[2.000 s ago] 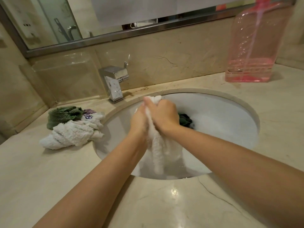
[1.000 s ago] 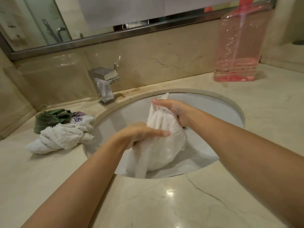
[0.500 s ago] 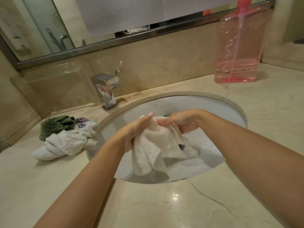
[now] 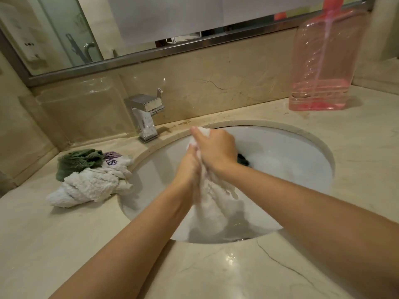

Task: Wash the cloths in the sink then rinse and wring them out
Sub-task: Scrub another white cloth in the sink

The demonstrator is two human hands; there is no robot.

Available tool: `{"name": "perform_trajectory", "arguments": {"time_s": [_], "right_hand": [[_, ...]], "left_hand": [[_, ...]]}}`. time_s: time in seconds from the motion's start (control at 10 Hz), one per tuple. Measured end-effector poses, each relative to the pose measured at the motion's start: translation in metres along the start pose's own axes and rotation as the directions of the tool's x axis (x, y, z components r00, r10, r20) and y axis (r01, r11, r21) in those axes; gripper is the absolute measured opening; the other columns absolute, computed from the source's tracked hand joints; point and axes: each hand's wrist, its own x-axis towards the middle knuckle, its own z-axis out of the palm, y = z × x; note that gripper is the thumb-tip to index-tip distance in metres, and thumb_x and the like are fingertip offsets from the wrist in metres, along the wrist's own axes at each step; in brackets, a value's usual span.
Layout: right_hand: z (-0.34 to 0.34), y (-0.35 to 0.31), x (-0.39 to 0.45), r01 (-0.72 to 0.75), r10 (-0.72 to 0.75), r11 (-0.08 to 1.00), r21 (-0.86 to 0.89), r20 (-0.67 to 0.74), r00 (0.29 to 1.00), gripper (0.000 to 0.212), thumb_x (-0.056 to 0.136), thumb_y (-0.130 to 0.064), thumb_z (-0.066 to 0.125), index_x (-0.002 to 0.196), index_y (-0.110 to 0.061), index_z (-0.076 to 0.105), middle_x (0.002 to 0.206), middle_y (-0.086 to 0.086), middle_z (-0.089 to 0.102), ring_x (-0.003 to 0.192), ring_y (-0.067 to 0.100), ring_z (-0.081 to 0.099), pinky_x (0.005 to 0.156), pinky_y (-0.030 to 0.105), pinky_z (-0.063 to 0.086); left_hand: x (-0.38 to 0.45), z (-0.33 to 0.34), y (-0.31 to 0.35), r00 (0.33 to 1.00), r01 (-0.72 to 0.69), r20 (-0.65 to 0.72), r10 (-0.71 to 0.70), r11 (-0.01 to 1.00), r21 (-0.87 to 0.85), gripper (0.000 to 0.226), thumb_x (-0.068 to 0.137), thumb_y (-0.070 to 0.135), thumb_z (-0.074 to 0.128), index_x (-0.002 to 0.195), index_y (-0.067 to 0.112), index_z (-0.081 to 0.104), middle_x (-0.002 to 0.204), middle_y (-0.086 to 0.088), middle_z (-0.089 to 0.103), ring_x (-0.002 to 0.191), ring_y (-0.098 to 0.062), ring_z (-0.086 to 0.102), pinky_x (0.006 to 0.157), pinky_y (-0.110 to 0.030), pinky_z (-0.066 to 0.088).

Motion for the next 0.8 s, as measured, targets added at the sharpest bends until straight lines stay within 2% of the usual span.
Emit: {"name": "perform_trajectory", "arguments": {"time_s": [0.1, 0.2, 0.3, 0.4, 0.5, 0.6, 0.7, 0.8], "right_hand": [[-0.006, 0.001, -0.002, 0.07, -0.071, 0.996, -0.062, -0.024, 0.997, 0.05, 0.093, -0.056, 0.049, 0.061, -0.017, 0.05, 0.066, 0.0, 0.056, 0.073, 0.024, 0.056, 0.06, 0.031, 0.036], [0.003, -0.008, -0.012, 0.212, -0.208, 0.976, -0.045, 0.073, 0.975, 0.051, 0.094, -0.054, 0.05, 0.059, -0.018, 0.041, 0.062, -0.003, 0.047, 0.063, 0.018, 0.046, 0.056, 0.032, 0.03], [-0.001, -0.006, 0.0, 0.102, -0.1, 0.994, -0.034, 0.039, 0.994, 0.052, 0.094, -0.053, 0.05, 0.057, -0.017, 0.044, 0.062, 0.0, 0.051, 0.07, 0.025, 0.054, 0.058, 0.033, 0.032], [-0.002, -0.003, -0.002, 0.103, -0.101, 0.994, -0.045, 0.044, 0.994, 0.049, 0.094, -0.054, 0.049, 0.06, -0.019, 0.047, 0.065, -0.003, 0.052, 0.074, 0.023, 0.054, 0.061, 0.031, 0.034], [0.003, -0.011, -0.016, 0.238, -0.231, 0.968, -0.075, 0.098, 0.968, 0.048, 0.095, -0.054, 0.048, 0.061, -0.019, 0.044, 0.066, -0.003, 0.052, 0.071, 0.02, 0.051, 0.061, 0.031, 0.034], [-0.001, 0.0, 0.006, 0.14, -0.134, 0.985, -0.104, 0.06, 0.989, 0.052, 0.094, -0.056, 0.047, 0.061, -0.016, 0.049, 0.071, 0.002, 0.056, 0.076, 0.027, 0.057, 0.061, 0.032, 0.035], [-0.012, 0.017, 0.025, -0.037, 0.042, 0.996, -0.087, 0.063, 0.997, 0.052, 0.09, -0.062, 0.05, 0.08, -0.012, 0.06, 0.086, 0.005, 0.061, 0.084, 0.028, 0.058, 0.067, 0.032, 0.038], [-0.023, 0.026, 0.034, -0.18, 0.176, 0.984, 0.009, 0.166, 0.97, 0.051, 0.087, -0.061, 0.057, 0.074, -0.012, 0.054, 0.077, 0.003, 0.058, 0.075, 0.023, 0.055, 0.062, 0.031, 0.038]], "left_hand": [[0.003, 0.015, 0.004, 1.0, -0.002, 0.021, -0.001, 0.995, 0.103, 0.043, 0.106, 0.035, 0.025, 0.129, 0.01, 0.051, 0.078, 0.006, 0.051, 0.065, -0.002, 0.06, 0.067, -0.023, 0.052], [0.0, 0.008, 0.01, 0.994, 0.076, -0.09, -0.055, 0.965, 0.251, 0.024, 0.104, 0.01, 0.033, 0.093, 0.015, 0.055, 0.066, -0.003, 0.038, 0.091, -0.014, 0.06, 0.109, -0.037, 0.037], [0.006, 0.013, 0.008, 0.999, -0.032, -0.018, 0.033, 0.998, 0.051, 0.036, 0.106, 0.03, 0.031, 0.083, 0.013, 0.052, 0.063, -0.004, 0.05, 0.058, -0.014, 0.056, 0.055, -0.022, 0.051], [0.004, -0.002, 0.006, 1.0, 0.026, 0.008, -0.025, 0.978, -0.205, 0.043, 0.106, 0.038, 0.028, 0.085, 0.012, 0.055, 0.066, -0.004, 0.055, 0.053, -0.014, 0.055, 0.04, -0.02, 0.046], [0.009, 0.001, 0.007, 0.994, -0.073, -0.095, 0.058, 0.984, -0.16, 0.043, 0.107, 0.035, 0.019, 0.076, 0.017, 0.044, 0.074, 0.001, 0.047, 0.065, -0.01, 0.047, 0.059, -0.024, 0.044], [0.006, -0.002, 0.008, 0.996, 0.08, 0.057, -0.065, 0.943, -0.323, 0.044, 0.104, 0.042, 0.033, 0.083, 0.011, 0.056, 0.068, -0.007, 0.058, 0.062, -0.016, 0.057, 0.063, -0.028, 0.045], [0.008, -0.01, 0.011, 0.966, 0.129, 0.244, -0.088, 0.979, -0.158, 0.062, 0.097, 0.059, 0.032, 0.096, 0.008, 0.068, 0.084, -0.015, 0.069, 0.074, -0.027, 0.066, 0.077, -0.037, 0.05], [0.004, -0.021, 0.018, 0.916, 0.151, 0.346, -0.202, 0.974, 0.169, 0.058, 0.087, 0.063, 0.048, 0.102, 0.012, 0.07, 0.096, -0.013, 0.072, 0.086, -0.028, 0.069, 0.088, -0.039, 0.052]]}}
